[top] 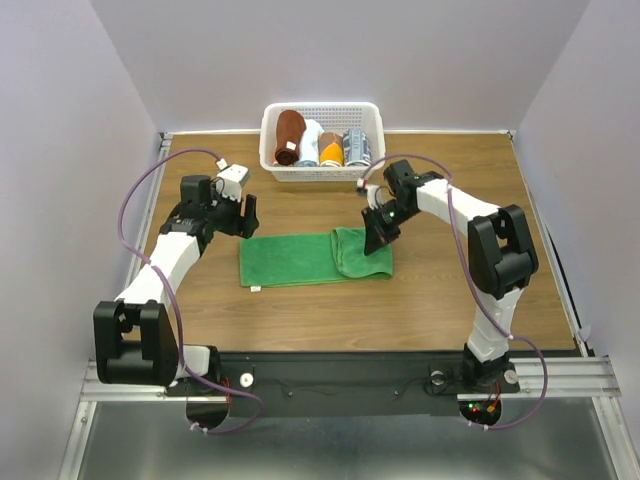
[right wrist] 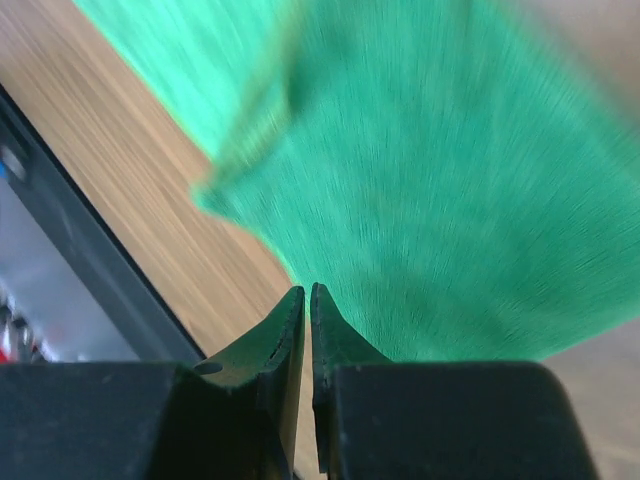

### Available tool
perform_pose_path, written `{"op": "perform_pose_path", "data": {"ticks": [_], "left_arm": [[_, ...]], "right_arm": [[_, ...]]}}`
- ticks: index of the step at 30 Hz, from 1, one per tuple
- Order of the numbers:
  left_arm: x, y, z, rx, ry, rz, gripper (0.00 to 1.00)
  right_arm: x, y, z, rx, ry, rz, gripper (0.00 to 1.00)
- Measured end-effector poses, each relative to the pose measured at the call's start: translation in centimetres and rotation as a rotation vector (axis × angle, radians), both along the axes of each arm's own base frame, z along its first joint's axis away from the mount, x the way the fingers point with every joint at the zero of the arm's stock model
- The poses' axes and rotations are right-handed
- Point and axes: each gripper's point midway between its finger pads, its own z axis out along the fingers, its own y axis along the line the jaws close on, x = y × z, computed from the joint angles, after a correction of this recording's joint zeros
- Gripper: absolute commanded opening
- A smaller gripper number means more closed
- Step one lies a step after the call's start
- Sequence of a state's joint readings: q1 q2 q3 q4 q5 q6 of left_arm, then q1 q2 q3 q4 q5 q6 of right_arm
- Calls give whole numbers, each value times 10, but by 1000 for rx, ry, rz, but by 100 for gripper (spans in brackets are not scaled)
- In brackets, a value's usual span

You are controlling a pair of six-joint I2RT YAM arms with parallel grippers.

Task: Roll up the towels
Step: Fold the towel

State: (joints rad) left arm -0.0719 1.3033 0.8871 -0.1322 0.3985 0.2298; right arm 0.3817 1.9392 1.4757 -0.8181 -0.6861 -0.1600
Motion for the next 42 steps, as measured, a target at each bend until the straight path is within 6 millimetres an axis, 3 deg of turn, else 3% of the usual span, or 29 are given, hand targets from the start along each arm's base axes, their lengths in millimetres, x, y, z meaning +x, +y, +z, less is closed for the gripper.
{"op": "perform_pose_path", "data": {"ticks": [4,10,15,20,23,25,27,30,33,36,40,42], "left_arm": [[0,-3,-8,-12,27,-12,75],[-6,-6,-26,10,90,-22,59],[-18,-15,-55,68,187,-62,53],[-26,-15,-74,91,259,-77,53],[-27,-15,-76,92,268,-78,53],[-26,-15,-74,91,265,-78,54],[-24,-16,-73,90,260,-78,55],[-22,-16,-70,89,253,-78,56],[-20,-16,-67,88,244,-78,57],[-19,-16,-66,88,241,-78,58],[-19,-16,-66,88,241,-78,59],[-19,-16,-66,88,240,-78,60]], "right_arm": [[-40,-18,-36,-74,124,40,12],[-63,-23,-69,-92,255,60,12],[-74,-19,-68,-48,304,70,17],[-78,-8,-46,27,278,111,17],[-63,4,-18,91,224,117,13],[-39,17,6,134,146,95,13],[-19,23,16,139,79,49,13],[9,25,17,97,2,-32,14],[35,27,11,54,-33,-114,27],[55,32,4,45,-41,-163,31],[63,37,-4,38,-24,-200,31],[62,40,-8,31,-10,-205,38]]}}
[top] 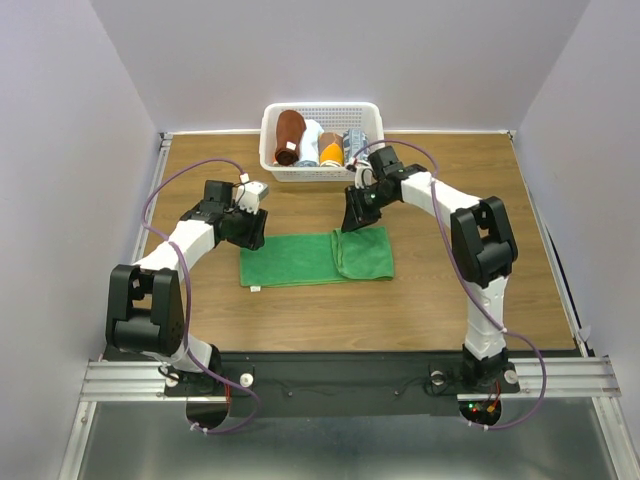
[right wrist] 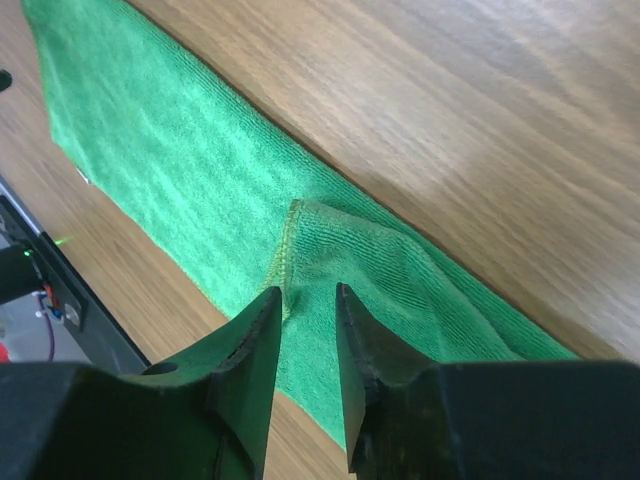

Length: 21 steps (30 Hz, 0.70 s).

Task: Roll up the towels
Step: Fold the towel

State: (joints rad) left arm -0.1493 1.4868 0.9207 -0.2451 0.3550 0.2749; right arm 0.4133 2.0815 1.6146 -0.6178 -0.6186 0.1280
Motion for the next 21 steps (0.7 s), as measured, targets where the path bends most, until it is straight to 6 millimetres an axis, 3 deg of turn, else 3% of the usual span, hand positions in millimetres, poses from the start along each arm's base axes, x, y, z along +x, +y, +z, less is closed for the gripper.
{"op": "perform_pose_path", "data": {"ticks": [2,10,16,19,21], "left_arm": [[0,0,0,0,-1,0,61],[2,0,0,-2,-6,1,62],[3,-1,1,-4,-9,3,62],[3,-1,1,-4,-12,3,62],[4,-1,1,-5,-13,3,62]], "right_arm": [[-3,4,-3,-6,12,1,42],[-16,20,-10,-27,19,31,40],[-20,23,-32,-83,43,29,37],[-19,21,-36,-100,40,22,31],[-17,20,-37,-108,35,17,18]]}}
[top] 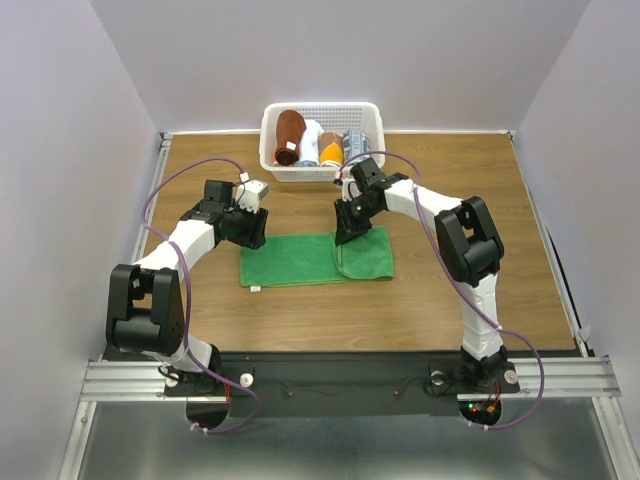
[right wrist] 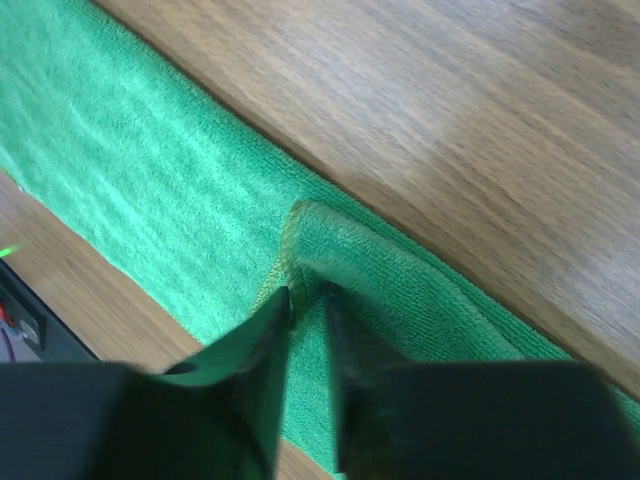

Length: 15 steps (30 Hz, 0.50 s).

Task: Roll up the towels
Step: Fold the towel

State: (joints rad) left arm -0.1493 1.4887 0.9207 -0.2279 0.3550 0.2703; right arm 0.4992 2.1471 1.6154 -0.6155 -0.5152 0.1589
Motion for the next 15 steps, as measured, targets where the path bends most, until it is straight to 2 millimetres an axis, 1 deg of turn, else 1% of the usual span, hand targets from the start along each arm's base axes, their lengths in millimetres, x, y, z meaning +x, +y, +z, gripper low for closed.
{"op": "perform_pose_path", "data": {"ticks": [1,2,3,7,12,15], "left_arm": [[0,0,0,0,0,0,62],[0,0,0,0,0,1,62],[0,0,0,-1,1,1,62],[0,0,0,-2,0,2,62],[0,0,0,-2,0,3,62],[0,0,0,-2,1,3,63]], "right_arm": [[0,0,0,-2,-1,0,12],[0,0,0,-3,0,-1,1],[0,1,0,-3,-1,1,1],[-3,4,2,12,7,6,1],[-10,20,12,64,19,43,1],[-19,28,14,83,35,67,13]]}}
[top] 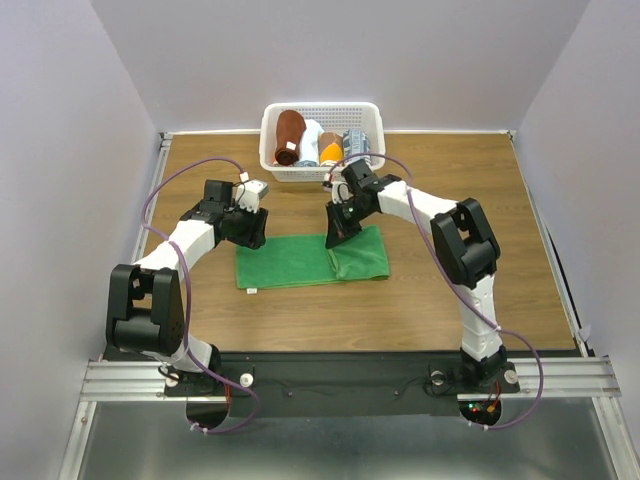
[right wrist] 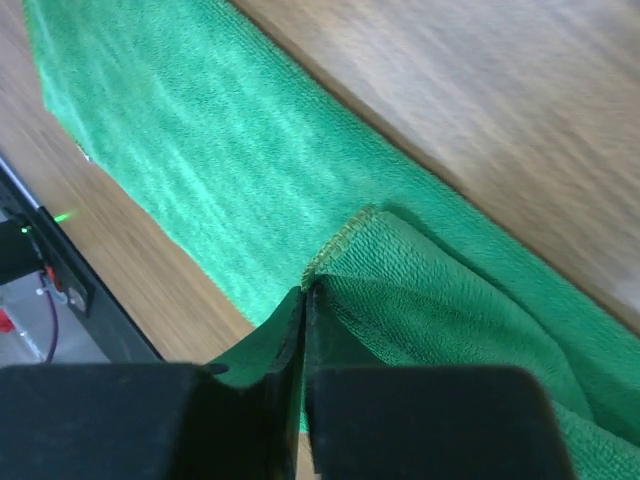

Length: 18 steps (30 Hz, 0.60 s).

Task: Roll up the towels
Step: Fold the towel

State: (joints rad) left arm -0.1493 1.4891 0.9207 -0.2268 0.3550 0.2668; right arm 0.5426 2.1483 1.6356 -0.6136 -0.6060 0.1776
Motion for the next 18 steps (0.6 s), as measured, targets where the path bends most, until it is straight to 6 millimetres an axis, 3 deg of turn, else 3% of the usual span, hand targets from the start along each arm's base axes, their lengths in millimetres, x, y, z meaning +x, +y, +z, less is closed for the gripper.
{"op": "perform_pose_path", "data": {"ticks": [1,2,7,10,14,18], "left_arm": [[0,0,0,0,0,0,64],[0,0,0,0,0,0,65],[-2,0,-1,6,6,-10,59],[-6,1,-3,18,16,-29,51],[-19,5,-6,65,39,-93,31],[-32,6,-9,124,66,-172,22]], "right_arm": [[-2,2,0,2,3,4,18],[-3,3,-1,2,4,9,32],[-6,4,-14,-12,32,12,37],[-4,2,-13,-5,36,9,49],[14,-18,3,6,-14,-14,48],[37,-57,29,-12,-107,-55,37]]}}
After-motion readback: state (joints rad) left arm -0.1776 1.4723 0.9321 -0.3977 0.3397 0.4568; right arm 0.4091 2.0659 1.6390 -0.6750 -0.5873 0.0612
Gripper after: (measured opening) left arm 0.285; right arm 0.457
